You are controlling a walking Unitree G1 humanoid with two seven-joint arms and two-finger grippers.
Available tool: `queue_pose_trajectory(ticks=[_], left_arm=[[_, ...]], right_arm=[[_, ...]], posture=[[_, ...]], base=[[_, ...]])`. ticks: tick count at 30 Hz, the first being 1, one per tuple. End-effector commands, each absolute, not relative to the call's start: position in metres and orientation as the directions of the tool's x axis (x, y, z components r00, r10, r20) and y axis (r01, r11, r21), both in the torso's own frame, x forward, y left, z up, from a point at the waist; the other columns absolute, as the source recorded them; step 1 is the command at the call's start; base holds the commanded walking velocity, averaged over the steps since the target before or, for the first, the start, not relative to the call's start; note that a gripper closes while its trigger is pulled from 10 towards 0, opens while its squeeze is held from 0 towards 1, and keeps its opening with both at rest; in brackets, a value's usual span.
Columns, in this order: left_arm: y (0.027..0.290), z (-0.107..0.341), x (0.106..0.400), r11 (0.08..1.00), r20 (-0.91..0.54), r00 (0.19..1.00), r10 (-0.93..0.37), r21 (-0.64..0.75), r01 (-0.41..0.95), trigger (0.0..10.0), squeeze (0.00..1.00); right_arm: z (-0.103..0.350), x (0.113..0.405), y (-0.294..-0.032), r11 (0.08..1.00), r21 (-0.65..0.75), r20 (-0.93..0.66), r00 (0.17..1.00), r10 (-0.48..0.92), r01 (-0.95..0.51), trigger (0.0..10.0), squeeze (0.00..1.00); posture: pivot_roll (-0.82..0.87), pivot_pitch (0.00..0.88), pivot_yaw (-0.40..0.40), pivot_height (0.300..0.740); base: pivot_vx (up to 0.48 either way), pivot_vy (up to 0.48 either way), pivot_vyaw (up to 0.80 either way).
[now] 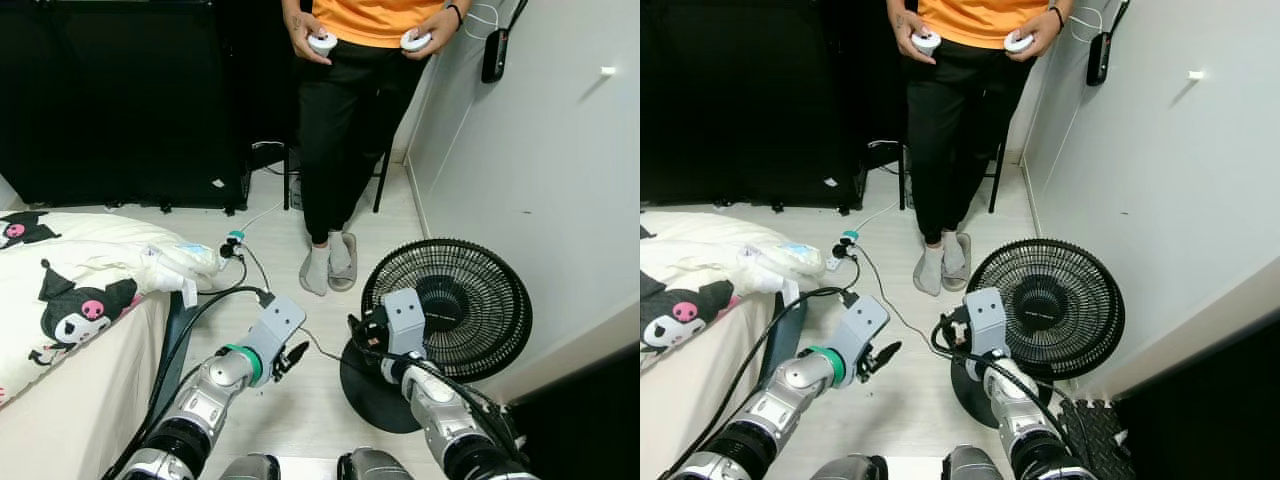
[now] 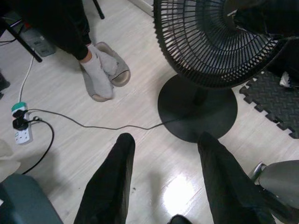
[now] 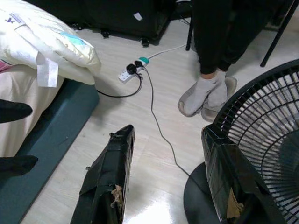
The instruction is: Clean up the room
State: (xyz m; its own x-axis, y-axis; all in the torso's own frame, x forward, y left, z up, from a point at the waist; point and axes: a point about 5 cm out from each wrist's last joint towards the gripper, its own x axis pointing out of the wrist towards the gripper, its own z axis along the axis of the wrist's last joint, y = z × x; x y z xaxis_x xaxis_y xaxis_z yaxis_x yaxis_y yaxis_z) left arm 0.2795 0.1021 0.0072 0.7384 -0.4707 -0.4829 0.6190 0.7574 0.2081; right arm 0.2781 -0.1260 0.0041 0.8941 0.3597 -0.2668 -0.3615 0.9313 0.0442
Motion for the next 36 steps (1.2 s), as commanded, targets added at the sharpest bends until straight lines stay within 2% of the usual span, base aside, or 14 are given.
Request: queue_pose_trajectory(ticks=[1, 6, 8, 17, 22, 28, 36], left_arm=[[0.101, 0.002, 0.276, 0.751, -0.496, 0.728, -0.473, 0.205, 0.628, 10.0, 0.0], [0.102, 0.006, 0.281, 0.779, -0.473, 0.752, -0.459, 0.193, 0.596, 10.0, 0.0], [0.107, 0.007, 0.284, 0.818, -0.466, 0.776, -0.426, 0.169, 0.55, 10.0, 0.0], [0.109, 0.006, 0.283, 0.817, -0.467, 0.78, -0.416, 0.185, 0.546, 10.0, 0.0], [0.106, 0.007, 0.286, 0.828, -0.47, 0.78, -0.412, 0.164, 0.536, 10.0, 0.0], [0.094, 0.007, 0.285, 0.822, -0.462, 0.773, -0.435, 0.146, 0.55, 10.0, 0.0], [0.097, 0.005, 0.28, 0.807, -0.46, 0.776, -0.431, 0.187, 0.56, 10.0, 0.0]], right_arm=[[0.006, 0.278, -0.126, 0.925, 0.039, -0.253, 0.892, 0.375, -0.378, 10.0, 0.0], [0.011, 0.282, -0.13, 0.915, 0.025, -0.24, 0.886, 0.398, -0.404, 10.0, 0.0], [0.013, 0.285, -0.137, 0.924, 0.036, -0.244, 0.894, 0.377, -0.38, 10.0, 0.0], [0.006, 0.279, -0.132, 0.917, 0.046, -0.27, 0.879, 0.394, -0.396, 10.0, 0.0], [0.004, 0.277, -0.149, 0.933, 0.057, -0.284, 0.89, 0.356, -0.355, 10.0, 0.0], [0.003, 0.274, -0.15, 0.932, 0.041, -0.287, 0.889, 0.357, -0.361, 10.0, 0.0], [0.002, 0.276, -0.146, 0.933, 0.046, -0.304, 0.885, 0.353, -0.356, 10.0, 0.0]], posture=[[-0.08, 0.0, 0.025, 0.74], [-0.08, 0.0, 0.01, 0.74], [-0.08, 0.0, 0.003, 0.74], [-0.07, 0.0, 0.008, 0.74], [-0.1, 0.0, 0.002, 0.74], [-0.1, 0.008, -0.024, 0.74], [-0.06, 0.016, -0.034, 0.74]], base=[[0.0, 0.0, 0.0], [0.0, 0.0, 0.0], [0.0, 0.0, 0.0], [0.0, 0.0, 0.0], [0.0, 0.0, 0.0], [0.0, 0.0, 0.0], [0.0, 0.0, 0.74]])
